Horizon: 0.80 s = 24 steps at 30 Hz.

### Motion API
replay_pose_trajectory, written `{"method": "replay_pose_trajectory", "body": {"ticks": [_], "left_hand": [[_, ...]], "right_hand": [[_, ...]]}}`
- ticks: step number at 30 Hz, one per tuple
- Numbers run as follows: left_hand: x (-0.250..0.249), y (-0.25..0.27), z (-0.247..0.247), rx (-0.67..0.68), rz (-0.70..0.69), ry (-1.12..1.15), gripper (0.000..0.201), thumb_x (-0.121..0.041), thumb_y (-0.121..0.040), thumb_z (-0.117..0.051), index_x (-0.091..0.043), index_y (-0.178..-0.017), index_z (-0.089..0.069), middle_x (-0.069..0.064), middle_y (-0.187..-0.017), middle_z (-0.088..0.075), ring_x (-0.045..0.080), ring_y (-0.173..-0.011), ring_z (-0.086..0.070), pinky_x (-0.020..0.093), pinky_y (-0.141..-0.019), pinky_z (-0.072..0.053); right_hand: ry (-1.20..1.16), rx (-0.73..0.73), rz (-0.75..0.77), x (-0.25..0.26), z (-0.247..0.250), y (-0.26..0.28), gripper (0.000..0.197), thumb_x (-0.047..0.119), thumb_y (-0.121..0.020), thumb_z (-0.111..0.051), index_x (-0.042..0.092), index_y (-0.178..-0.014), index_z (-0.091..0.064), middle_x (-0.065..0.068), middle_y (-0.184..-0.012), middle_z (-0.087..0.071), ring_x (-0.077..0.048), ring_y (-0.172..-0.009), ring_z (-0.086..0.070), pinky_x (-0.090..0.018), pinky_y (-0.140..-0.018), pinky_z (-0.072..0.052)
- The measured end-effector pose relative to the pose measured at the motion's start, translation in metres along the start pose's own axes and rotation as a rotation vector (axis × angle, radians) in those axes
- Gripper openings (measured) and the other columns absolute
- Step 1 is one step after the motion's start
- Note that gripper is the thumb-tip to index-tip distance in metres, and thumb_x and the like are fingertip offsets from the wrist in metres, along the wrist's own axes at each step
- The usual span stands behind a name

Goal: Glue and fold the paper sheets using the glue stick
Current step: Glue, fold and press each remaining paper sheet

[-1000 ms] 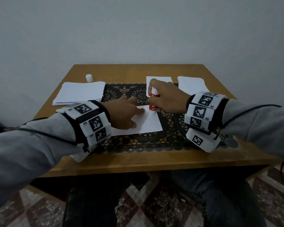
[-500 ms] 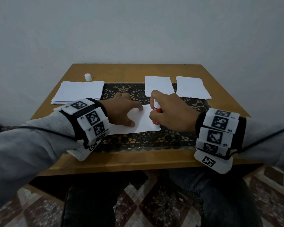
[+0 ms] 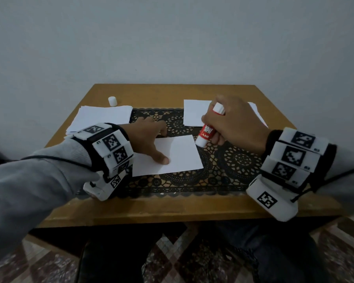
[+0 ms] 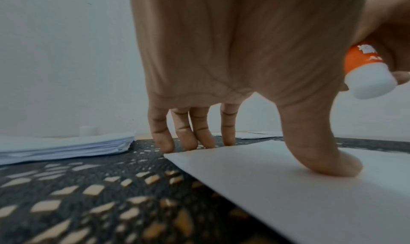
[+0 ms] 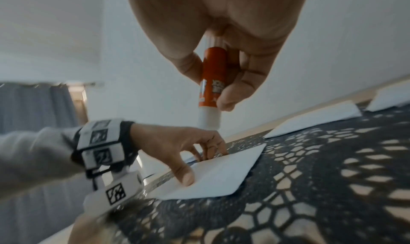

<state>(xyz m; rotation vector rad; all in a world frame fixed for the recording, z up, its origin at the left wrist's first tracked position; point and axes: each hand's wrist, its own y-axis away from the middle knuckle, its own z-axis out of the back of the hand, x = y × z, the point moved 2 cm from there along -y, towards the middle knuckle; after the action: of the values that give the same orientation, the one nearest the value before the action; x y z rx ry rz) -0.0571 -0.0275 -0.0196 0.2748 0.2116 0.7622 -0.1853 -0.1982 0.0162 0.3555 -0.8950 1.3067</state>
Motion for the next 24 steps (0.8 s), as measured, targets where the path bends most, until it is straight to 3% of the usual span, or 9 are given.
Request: {"method": "replay_pose_trajectory", "body": {"ticks": [2, 6, 10, 12, 15, 18, 20, 22, 24], "left_hand": [[-0.001, 0.000, 0.001, 0.013, -0.002, 0.007, 0.084, -0.065, -0.061, -0.075, -0.028, -0.126, -0.039, -0.001, -0.118, -0.040, 0.020, -0.110, -0.042, 0.041, -0.096, -0.041], [-0.002, -0.002, 0.001, 0.024, -0.022, 0.027, 0.080, -0.063, -0.063, -0.075, -0.023, -0.123, -0.039, -0.004, -0.108, -0.048, 0.017, -0.096, -0.049, 0.030, -0.080, -0.039], [0.000, -0.002, 0.001, 0.026, -0.019, 0.056, 0.071, -0.064, -0.061, -0.076, -0.025, -0.110, -0.042, -0.006, -0.101, -0.054, 0.016, -0.092, -0.053, 0.031, -0.076, -0.043], [-0.003, -0.001, 0.002, 0.017, -0.054, 0.048, 0.060, -0.062, -0.063, -0.076, -0.025, -0.100, -0.047, -0.005, -0.100, -0.056, 0.014, -0.088, -0.054, 0.030, -0.073, -0.042], [-0.011, -0.001, 0.006, -0.026, -0.117, 0.080, 0.044, -0.049, -0.072, -0.077, -0.022, -0.097, -0.053, -0.006, -0.098, -0.057, 0.015, -0.087, -0.054, 0.028, -0.072, -0.040], [-0.017, 0.000, 0.015, -0.103, -0.156, 0.170, 0.027, -0.029, -0.078, -0.076, -0.023, -0.090, -0.052, -0.010, -0.085, -0.052, 0.015, -0.081, -0.051, 0.026, -0.063, -0.037], [-0.019, 0.001, 0.020, -0.140, -0.183, 0.252, 0.030, -0.016, -0.078, -0.074, -0.022, -0.101, -0.055, -0.011, -0.082, -0.053, 0.014, -0.077, -0.052, 0.026, -0.061, -0.041], [-0.017, 0.003, 0.022, -0.147, -0.205, 0.329, 0.049, -0.008, -0.079, -0.071, -0.026, -0.120, -0.050, -0.004, -0.087, -0.060, 0.014, -0.077, -0.057, 0.027, -0.066, -0.049], [-0.014, 0.005, 0.023, -0.176, -0.238, 0.393, 0.057, -0.003, -0.081, -0.067, -0.031, -0.127, -0.049, 0.001, -0.092, -0.061, 0.015, -0.077, -0.056, 0.028, -0.067, -0.051]], "right_hand": [[0.015, -0.002, -0.010, -0.008, 0.003, -0.002, 0.020, 0.025, -0.093, -0.059, 0.006, -0.093, -0.051, -0.010, -0.076, -0.069, -0.019, -0.052, -0.067, -0.036, -0.048, -0.057], [0.088, 0.018, 0.011, -0.017, 0.005, 0.003, 0.028, 0.038, -0.094, -0.057, 0.011, -0.096, -0.050, -0.003, -0.074, -0.068, -0.012, -0.051, -0.064, -0.028, -0.049, -0.052], [0.206, 0.061, 0.095, -0.015, 0.002, 0.007, 0.026, 0.042, -0.094, -0.055, 0.017, -0.096, -0.049, 0.003, -0.075, -0.062, -0.013, -0.063, -0.060, -0.028, -0.059, -0.046], [0.249, 0.087, 0.120, -0.014, 0.000, 0.006, 0.027, 0.041, -0.094, -0.055, 0.015, -0.098, -0.050, 0.004, -0.074, -0.061, -0.012, -0.065, -0.058, -0.025, -0.057, -0.040], [0.334, 0.120, 0.145, -0.012, -0.001, 0.005, 0.025, 0.040, -0.096, -0.053, 0.016, -0.101, -0.048, 0.006, -0.071, -0.057, -0.006, -0.060, -0.052, -0.018, -0.052, -0.031], [0.323, 0.137, 0.157, -0.011, 0.000, 0.002, 0.023, 0.038, -0.097, -0.050, 0.017, -0.104, -0.045, 0.007, -0.069, -0.058, -0.005, -0.060, -0.055, -0.020, -0.053, -0.033], [0.288, 0.127, 0.156, -0.012, 0.002, 0.000, 0.022, 0.036, -0.097, -0.051, 0.016, -0.105, -0.045, 0.007, -0.073, -0.060, -0.008, -0.066, -0.059, -0.022, -0.055, -0.037], [0.254, 0.094, 0.158, -0.012, 0.005, -0.002, 0.023, 0.034, -0.096, -0.054, 0.015, -0.104, -0.045, 0.004, -0.078, -0.062, -0.013, -0.070, -0.062, -0.026, -0.058, -0.043], [0.214, 0.059, 0.152, -0.012, 0.009, -0.004, 0.026, 0.034, -0.094, -0.057, 0.013, -0.104, -0.047, -0.001, -0.080, -0.064, -0.018, -0.070, -0.064, -0.032, -0.060, -0.050]]}}
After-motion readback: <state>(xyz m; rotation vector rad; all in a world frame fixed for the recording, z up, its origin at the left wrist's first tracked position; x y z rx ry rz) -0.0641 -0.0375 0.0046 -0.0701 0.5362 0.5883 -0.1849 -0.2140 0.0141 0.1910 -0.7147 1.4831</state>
